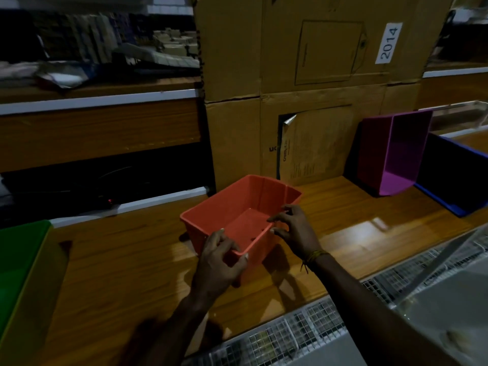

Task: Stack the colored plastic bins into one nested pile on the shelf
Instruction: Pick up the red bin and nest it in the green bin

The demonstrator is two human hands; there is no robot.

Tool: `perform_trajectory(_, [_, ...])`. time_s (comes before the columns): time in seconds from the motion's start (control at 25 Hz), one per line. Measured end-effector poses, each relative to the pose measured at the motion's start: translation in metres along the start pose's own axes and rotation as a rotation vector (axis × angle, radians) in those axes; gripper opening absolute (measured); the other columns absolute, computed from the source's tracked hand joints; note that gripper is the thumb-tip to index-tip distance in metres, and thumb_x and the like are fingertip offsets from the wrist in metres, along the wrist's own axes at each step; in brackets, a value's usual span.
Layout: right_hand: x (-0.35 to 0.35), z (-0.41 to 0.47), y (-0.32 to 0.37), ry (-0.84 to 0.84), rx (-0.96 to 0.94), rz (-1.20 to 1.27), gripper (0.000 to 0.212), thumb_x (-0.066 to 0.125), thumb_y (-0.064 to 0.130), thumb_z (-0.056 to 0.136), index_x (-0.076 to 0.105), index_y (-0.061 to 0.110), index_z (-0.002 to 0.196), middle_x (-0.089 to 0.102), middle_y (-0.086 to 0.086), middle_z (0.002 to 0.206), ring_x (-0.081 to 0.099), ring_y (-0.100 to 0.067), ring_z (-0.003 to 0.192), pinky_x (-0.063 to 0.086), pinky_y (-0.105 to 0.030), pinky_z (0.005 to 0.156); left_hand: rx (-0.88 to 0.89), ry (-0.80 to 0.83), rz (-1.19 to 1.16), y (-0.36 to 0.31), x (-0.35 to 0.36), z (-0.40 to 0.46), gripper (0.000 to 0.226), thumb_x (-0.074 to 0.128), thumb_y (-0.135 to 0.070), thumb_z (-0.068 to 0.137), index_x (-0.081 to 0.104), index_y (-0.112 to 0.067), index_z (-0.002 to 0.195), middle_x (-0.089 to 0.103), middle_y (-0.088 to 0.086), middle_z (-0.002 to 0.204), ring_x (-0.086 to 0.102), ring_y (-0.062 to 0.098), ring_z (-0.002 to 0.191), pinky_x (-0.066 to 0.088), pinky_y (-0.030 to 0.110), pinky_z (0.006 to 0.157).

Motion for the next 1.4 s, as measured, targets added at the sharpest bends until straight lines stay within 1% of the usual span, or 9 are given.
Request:
perform_trajectory(0.08, [0.007, 0.003, -0.007, -0.005, 0.045, -0.096, 0.021, 0.072, 0.033, 0.084, 0.07, 0.03, 0.104, 0.047, -0.008, 0.137, 0.042, -0.029, 0.13, 0.045, -0.049, 0.097, 0.033, -0.012, 0.008, 0.016, -0.011, -0.014, 0.023, 0.066, -0.041, 0.079, 0.059, -0.019, 0.084, 0.054, -0.002, 0.107, 0.045, 0.01, 0.124, 0.044, 0.033, 0.093])
perform_trajectory(0.28, [0.026, -0.004, 0.003, -0.036, -0.022, -0.189, 0.025, 0.077, 0.038, 0.077, 0.069, 0.026, 0.098, 0.064, -0.005, 0.107, 0.057, -0.027, 0.103, 0.048, -0.043, 0.081, -0.077, -0.078, 0.136, 0.04, -0.026, -0.038, 0.016, 0.056, -0.034, 0.078, 0.061, -0.021, 0.087, 0.059, 0.001, 0.111, 0.048, 0.022, 0.126, 0.041, 0.03, 0.093])
perform_trajectory(0.36, [0.031, -0.01, 0.009, -0.075, -0.026, -0.169, 0.03, 0.077, 0.043, 0.075, 0.066, 0.027, 0.098, 0.064, -0.004, 0.101, 0.057, -0.026, 0.098, 0.048, -0.042, 0.078, -0.147, -0.127, 0.282, 0.034, -0.022, -0.038, 0.022, 0.052, -0.032, 0.078, 0.066, -0.024, 0.093, 0.063, 0.002, 0.107, 0.05, 0.027, 0.121, 0.042, 0.037, 0.098])
perform_trajectory(0.56, [0.034, -0.027, 0.016, -0.13, -0.08, -0.137, 0.022, 0.075, 0.04, 0.079, 0.066, 0.027, 0.095, 0.065, -0.002, 0.093, 0.059, -0.027, 0.089, 0.046, -0.041, 0.073, -0.304, -0.106, 0.656, -0.002, -0.003, -0.03, 0.026, 0.058, -0.042, 0.081, 0.068, -0.038, 0.104, 0.061, -0.008, 0.114, 0.049, 0.022, 0.108, 0.036, 0.041, 0.085])
perform_trajectory(0.76, [0.018, -0.035, 0.013, -0.113, -0.155, -0.101, 0.016, 0.072, 0.037, 0.082, 0.071, 0.025, 0.093, 0.067, -0.001, 0.086, 0.059, -0.025, 0.082, 0.048, -0.041, 0.066, -0.242, -0.104, 0.613, 0.001, 0.014, -0.03, 0.027, 0.059, -0.03, 0.084, 0.067, -0.039, 0.108, 0.062, -0.003, 0.113, 0.051, 0.025, 0.115, 0.03, 0.052, 0.103])
perform_trajectory(0.92, [0.002, -0.038, -0.007, -0.102, -0.121, -0.185, 0.013, 0.069, 0.034, 0.085, 0.072, 0.026, 0.094, 0.068, -0.002, 0.089, 0.06, -0.025, 0.087, 0.048, -0.039, 0.067, -0.378, -0.168, 0.534, 0.018, 0.004, -0.018, 0.028, 0.063, -0.019, 0.084, 0.071, -0.038, 0.102, 0.062, 0.0, 0.117, 0.04, 0.033, 0.133, 0.02, 0.058, 0.111])
perform_trajectory(1.12, [-0.002, -0.055, -0.033, -0.104, -0.075, -0.058, 0.015, 0.066, 0.02, 0.088, 0.072, 0.022, 0.102, 0.064, -0.004, 0.092, 0.057, -0.026, 0.091, 0.042, -0.033, 0.073, -0.449, -0.235, 0.551, -0.008, 0.009, -0.015, 0.018, 0.061, -0.029, 0.085, 0.071, -0.035, 0.099, 0.06, 0.003, 0.12, 0.046, 0.03, 0.117, 0.042, 0.044, 0.093])
perform_trajectory(1.28, [-0.015, -0.081, -0.024, -0.09, -0.18, 0.094, 0.027, 0.06, 0.009, 0.086, 0.069, 0.02, 0.109, 0.069, -0.005, 0.102, 0.058, -0.024, 0.096, 0.049, -0.038, 0.081, -0.373, -0.122, 0.494, -0.058, 0.069, -0.024, 0.024, 0.053, -0.039, 0.088, 0.065, -0.036, 0.108, 0.053, 0.0, 0.125, 0.046, 0.024, 0.112, 0.05, 0.04, 0.086])
perform_trajectory(1.4, [-0.025, -0.096, -0.03, -0.067, -0.213, 0.263, 0.042, 0.054, 0.0, 0.085, 0.063, 0.019, 0.122, 0.067, -0.003, 0.111, 0.058, -0.008, 0.1, 0.048, -0.021, 0.089, -0.343, -0.027, 0.438, -0.08, 0.105, -0.031, 0.03, 0.05, -0.041, 0.089, 0.062, -0.035, 0.116, 0.049, 0.003, 0.131, 0.043, 0.026, 0.119, 0.049, 0.043, 0.091])
Point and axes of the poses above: each hand's wrist, its own z-axis towards the middle knuckle, its own x-axis out of the palm, y = z × x, the point moved 4 cm from there along z, towards the middle knuckle
